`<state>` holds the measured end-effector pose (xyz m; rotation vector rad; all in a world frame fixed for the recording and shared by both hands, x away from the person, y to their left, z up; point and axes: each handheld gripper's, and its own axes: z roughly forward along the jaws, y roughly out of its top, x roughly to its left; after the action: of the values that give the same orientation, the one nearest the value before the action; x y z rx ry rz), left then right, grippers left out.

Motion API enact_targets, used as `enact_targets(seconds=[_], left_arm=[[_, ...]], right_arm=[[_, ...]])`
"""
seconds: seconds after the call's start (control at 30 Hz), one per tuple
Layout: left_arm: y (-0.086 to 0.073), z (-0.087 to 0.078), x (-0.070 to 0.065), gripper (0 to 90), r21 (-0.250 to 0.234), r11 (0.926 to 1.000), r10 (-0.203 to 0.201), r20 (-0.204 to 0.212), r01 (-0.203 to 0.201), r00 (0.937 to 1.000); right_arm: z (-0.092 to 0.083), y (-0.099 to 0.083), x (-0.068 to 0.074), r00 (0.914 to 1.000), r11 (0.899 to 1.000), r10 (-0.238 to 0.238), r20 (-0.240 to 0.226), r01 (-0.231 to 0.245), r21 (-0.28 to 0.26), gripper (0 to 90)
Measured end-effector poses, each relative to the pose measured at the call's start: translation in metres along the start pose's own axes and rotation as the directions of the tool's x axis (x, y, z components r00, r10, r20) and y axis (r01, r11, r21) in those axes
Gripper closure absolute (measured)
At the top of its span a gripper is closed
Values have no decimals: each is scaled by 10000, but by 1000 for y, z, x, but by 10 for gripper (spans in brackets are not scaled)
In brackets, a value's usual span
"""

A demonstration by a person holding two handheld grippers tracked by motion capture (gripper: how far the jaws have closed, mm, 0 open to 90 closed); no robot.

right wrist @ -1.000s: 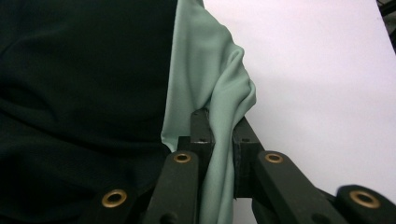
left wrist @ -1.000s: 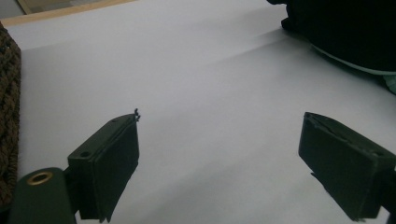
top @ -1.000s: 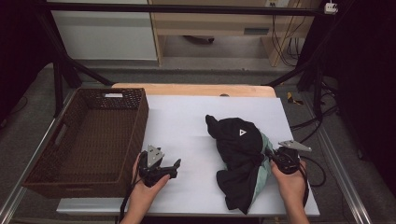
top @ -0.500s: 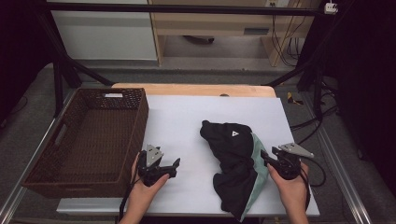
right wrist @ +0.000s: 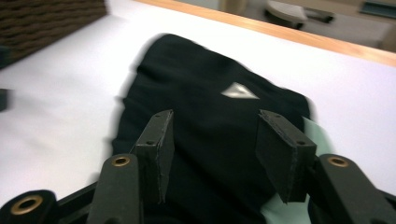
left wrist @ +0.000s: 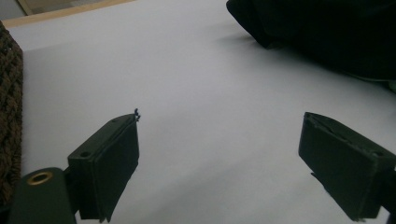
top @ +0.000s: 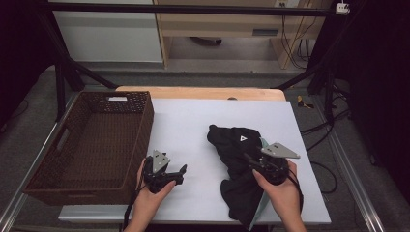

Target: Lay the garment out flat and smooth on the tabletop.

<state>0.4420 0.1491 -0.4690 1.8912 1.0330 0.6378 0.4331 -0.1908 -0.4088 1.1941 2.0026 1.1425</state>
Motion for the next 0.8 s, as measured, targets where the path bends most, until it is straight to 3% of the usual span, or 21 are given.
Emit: enact_targets(seconds=[0.17, 0.4, 0.47, 0.53, 0.63, 0.8], left_arm=[[0, 0, 0, 122, -12, 10000, -22, -7, 22, 10000], [0, -1, 0, 122, -20, 10000, 1, 7, -1, 10000], [0, 0, -1, 122, -10, 10000, -10, 20, 10, 10000], [-1, 0, -1, 122, 0, 10000, -7, 29, 7, 10000], [-1, 1, 0, 122, 9, 10000, -12, 15, 12, 10000], [-1, 0, -1, 122, 6, 10000, 29, 18, -29, 10000]], right_arm=[[16, 12, 31, 9961, 9975, -655, -584, 668, 211, 481], [48, 12, 53, 9922, 9869, -1055, -668, 1127, 1155, 520], [57, 9, 54, 9917, 9826, -1208, -445, 1258, 1368, 542], [62, 6, 52, 9920, 9800, -1240, -234, 1261, 1541, 660], [62, 4, 47, 9942, 9846, -930, -537, 998, 1434, 779], [59, 10, 41, 9943, 9857, -803, -707, 898, 1428, 803]])
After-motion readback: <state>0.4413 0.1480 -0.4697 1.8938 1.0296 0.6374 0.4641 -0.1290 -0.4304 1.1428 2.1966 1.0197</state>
